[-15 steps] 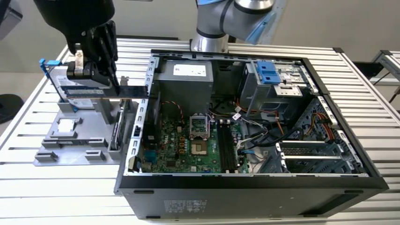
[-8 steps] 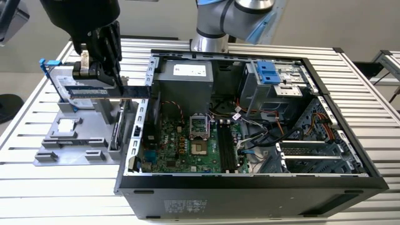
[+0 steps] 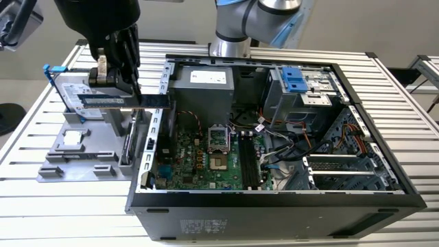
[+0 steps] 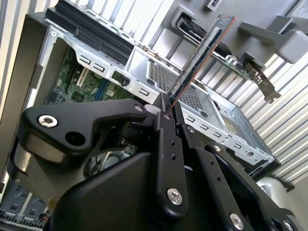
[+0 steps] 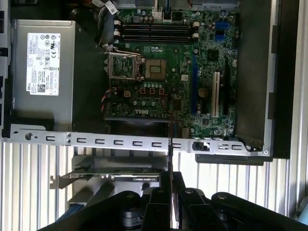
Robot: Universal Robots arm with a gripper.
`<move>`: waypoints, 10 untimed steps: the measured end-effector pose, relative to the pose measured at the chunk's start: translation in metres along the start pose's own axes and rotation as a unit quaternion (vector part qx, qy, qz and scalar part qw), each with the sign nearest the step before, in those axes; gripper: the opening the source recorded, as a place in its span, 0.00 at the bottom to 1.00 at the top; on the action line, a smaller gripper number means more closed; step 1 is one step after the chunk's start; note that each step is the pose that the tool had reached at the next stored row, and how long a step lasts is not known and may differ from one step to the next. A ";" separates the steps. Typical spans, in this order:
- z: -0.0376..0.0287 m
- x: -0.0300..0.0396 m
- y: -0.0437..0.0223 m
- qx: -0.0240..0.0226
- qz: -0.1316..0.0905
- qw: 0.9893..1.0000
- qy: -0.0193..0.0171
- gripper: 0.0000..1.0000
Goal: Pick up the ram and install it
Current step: 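Pick up the ram and move it above insertion slot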
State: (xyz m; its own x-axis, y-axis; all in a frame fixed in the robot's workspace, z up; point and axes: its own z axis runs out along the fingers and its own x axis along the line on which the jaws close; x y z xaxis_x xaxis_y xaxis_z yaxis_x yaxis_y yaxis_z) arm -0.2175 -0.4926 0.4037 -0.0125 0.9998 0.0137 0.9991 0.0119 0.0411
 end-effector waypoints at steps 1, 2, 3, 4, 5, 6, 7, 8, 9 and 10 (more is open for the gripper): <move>0.0000 0.0000 0.0011 0.000 0.000 1.000 0.000 0.00; 0.0001 0.0000 0.0023 0.000 0.000 1.000 0.000 0.00; 0.0001 0.0000 0.0034 0.000 0.000 1.000 0.000 0.00; 0.0001 -0.0001 0.0044 0.000 0.000 1.000 0.000 0.00; 0.0002 -0.0001 0.0054 0.000 0.000 1.000 0.000 0.00; 0.0002 -0.0001 0.0064 0.000 0.000 1.000 0.000 0.00; 0.0003 -0.0001 0.0075 0.000 0.000 1.000 0.000 0.00; 0.0003 -0.0001 0.0087 0.000 0.000 1.000 0.000 0.00; 0.0004 -0.0001 0.0098 0.000 0.000 1.000 0.000 0.00; 0.0005 -0.0001 0.0110 0.000 0.000 1.000 0.000 0.00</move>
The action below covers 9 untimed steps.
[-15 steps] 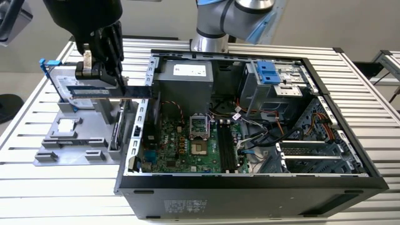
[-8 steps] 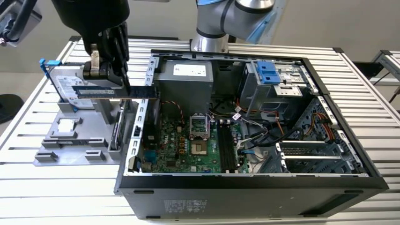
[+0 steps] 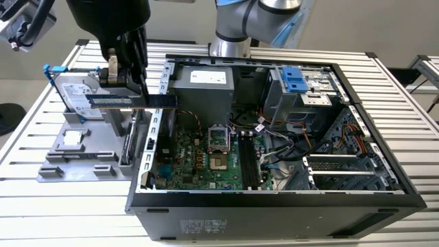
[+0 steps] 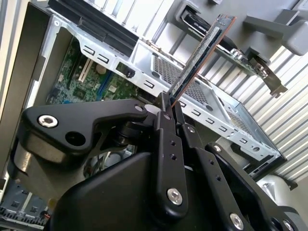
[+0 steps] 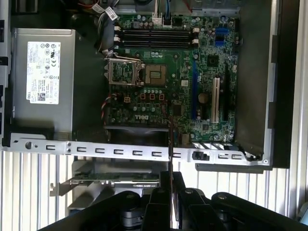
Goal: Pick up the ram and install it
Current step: 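Pick up the ram and move it above insertion slot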
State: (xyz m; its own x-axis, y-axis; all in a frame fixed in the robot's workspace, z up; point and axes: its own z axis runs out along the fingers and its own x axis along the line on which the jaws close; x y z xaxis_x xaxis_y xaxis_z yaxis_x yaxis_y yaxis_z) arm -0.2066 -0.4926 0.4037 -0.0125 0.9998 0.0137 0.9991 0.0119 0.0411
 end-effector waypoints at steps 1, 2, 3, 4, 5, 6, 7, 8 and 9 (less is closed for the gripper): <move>0.0000 0.0000 0.0011 0.000 0.000 1.000 0.000 0.00; 0.0000 0.0000 0.0021 0.000 0.000 1.000 0.000 0.00; 0.0001 0.0000 0.0032 0.000 0.000 1.000 0.000 0.00; 0.0001 -0.0001 0.0043 0.000 0.000 1.000 0.000 0.00; 0.0002 -0.0001 0.0052 0.000 0.000 1.000 0.000 0.00; 0.0002 -0.0001 0.0064 0.000 0.000 1.000 0.000 0.00; 0.0002 -0.0001 0.0074 0.000 0.000 1.000 0.000 0.00; 0.0003 -0.0001 0.0084 0.000 0.000 1.000 0.000 0.00; 0.0003 -0.0001 0.0094 0.000 0.000 1.000 0.000 0.00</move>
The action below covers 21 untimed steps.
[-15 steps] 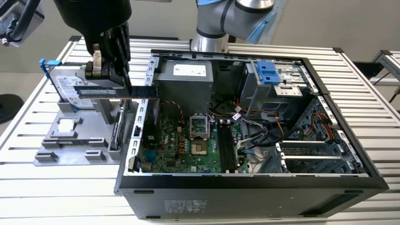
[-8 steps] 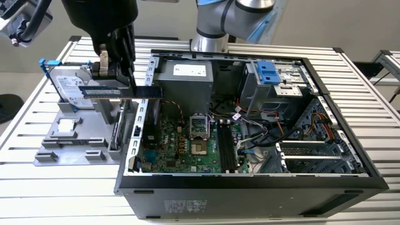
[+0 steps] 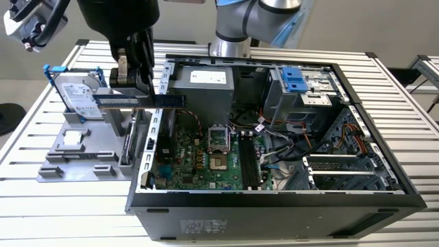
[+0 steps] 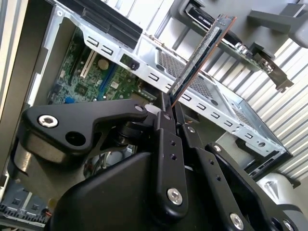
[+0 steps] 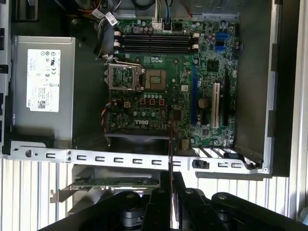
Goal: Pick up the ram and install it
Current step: 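Pick up the ram and move it above insertion slot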
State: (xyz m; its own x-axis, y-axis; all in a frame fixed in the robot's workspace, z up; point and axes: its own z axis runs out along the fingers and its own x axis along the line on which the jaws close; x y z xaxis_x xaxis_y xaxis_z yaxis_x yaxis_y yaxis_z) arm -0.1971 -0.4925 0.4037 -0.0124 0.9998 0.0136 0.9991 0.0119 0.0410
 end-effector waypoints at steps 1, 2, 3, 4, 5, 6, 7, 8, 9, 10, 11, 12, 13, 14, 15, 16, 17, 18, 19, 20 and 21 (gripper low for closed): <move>0.0001 0.0000 0.0011 0.000 0.000 1.000 0.000 0.00; 0.0001 -0.0001 0.0021 0.000 0.000 1.000 0.000 0.00; 0.0002 0.0000 0.0033 0.000 0.000 1.000 0.000 0.00; 0.0002 0.0000 0.0043 0.000 0.000 1.000 0.000 0.00; 0.0003 -0.0001 0.0053 0.000 0.000 1.000 0.000 0.00; 0.0003 -0.0001 0.0063 0.000 0.000 1.000 0.000 0.00; 0.0003 -0.0001 0.0073 0.000 0.000 1.000 0.000 0.00; 0.0004 -0.0001 0.0083 0.000 0.000 1.000 0.000 0.00; 0.0004 -0.0001 0.0093 0.000 0.000 1.000 0.000 0.00; 0.0005 -0.0001 0.0103 0.000 0.000 1.000 0.000 0.00; 0.0005 -0.0001 0.0113 0.000 0.000 1.000 0.000 0.00; 0.0006 -0.0002 0.0122 0.000 0.000 1.000 0.000 0.00; 0.0006 -0.0002 0.0133 0.000 0.000 1.000 0.000 0.00; 0.0006 -0.0002 0.0143 0.000 0.000 1.000 0.000 0.00; 0.0007 -0.0002 0.0153 0.000 0.000 1.000 0.000 0.00; 0.0007 -0.0002 0.0163 0.000 0.000 1.000 0.000 0.00; 0.0008 -0.0002 0.0174 0.000 0.000 1.000 0.000 0.00; 0.0008 -0.0002 0.0184 0.000 0.000 1.000 0.000 0.00; 0.0008 -0.0003 0.0194 0.000 0.000 1.000 0.000 0.00; 0.0009 -0.0003 0.0204 0.000 0.000 1.000 0.000 0.00; 0.0009 -0.0003 0.0214 0.000 0.000 1.000 0.000 0.00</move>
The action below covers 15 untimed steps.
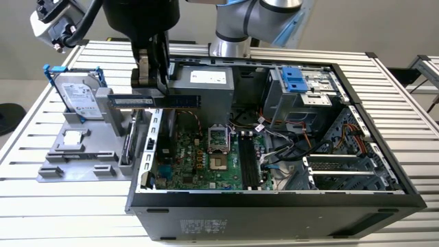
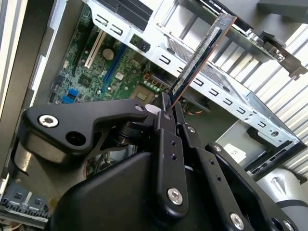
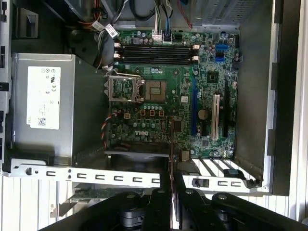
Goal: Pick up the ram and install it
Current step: 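Pick up the ram and move it above insertion slot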
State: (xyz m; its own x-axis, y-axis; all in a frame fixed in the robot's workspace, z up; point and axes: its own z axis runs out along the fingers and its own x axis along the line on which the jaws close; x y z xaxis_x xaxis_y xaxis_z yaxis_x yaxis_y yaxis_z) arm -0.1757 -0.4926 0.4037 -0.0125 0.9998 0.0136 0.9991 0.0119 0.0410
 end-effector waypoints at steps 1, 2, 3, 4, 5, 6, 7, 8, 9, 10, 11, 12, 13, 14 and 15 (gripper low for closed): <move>0.0001 0.0000 0.0010 0.000 0.000 1.000 0.000 0.00; 0.0001 0.0000 0.0021 0.000 0.000 1.000 0.000 0.00; 0.0002 0.0000 0.0031 0.000 0.000 1.000 0.000 0.00; 0.0001 -0.0001 0.0041 0.000 0.000 1.000 0.000 0.00; 0.0002 -0.0001 0.0052 0.000 0.000 1.000 0.000 0.00; 0.0003 -0.0001 0.0061 0.000 0.000 1.000 0.000 0.00; 0.0003 -0.0001 0.0071 0.000 0.000 1.000 0.000 0.00; 0.0003 -0.0001 0.0081 0.000 0.000 1.000 0.000 0.00; 0.0003 -0.0001 0.0090 0.000 0.000 1.000 0.000 0.00; 0.0004 -0.0001 0.0100 0.000 0.000 1.000 0.000 0.00; 0.0005 -0.0001 0.0110 0.000 0.000 1.000 0.000 0.00; 0.0005 -0.0001 0.0121 0.000 0.000 1.000 0.000 0.00; 0.0006 -0.0001 0.0131 0.000 0.000 1.000 0.000 0.00; 0.0006 -0.0002 0.0141 0.000 0.000 1.000 0.000 0.00; 0.0006 -0.0002 0.0151 0.000 0.000 1.000 0.000 0.00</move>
State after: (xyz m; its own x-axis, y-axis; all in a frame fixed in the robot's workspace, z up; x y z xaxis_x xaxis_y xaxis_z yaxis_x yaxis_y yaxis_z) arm -0.1606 -0.4926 0.4037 -0.0125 0.9998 0.0136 0.9991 0.0120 0.0410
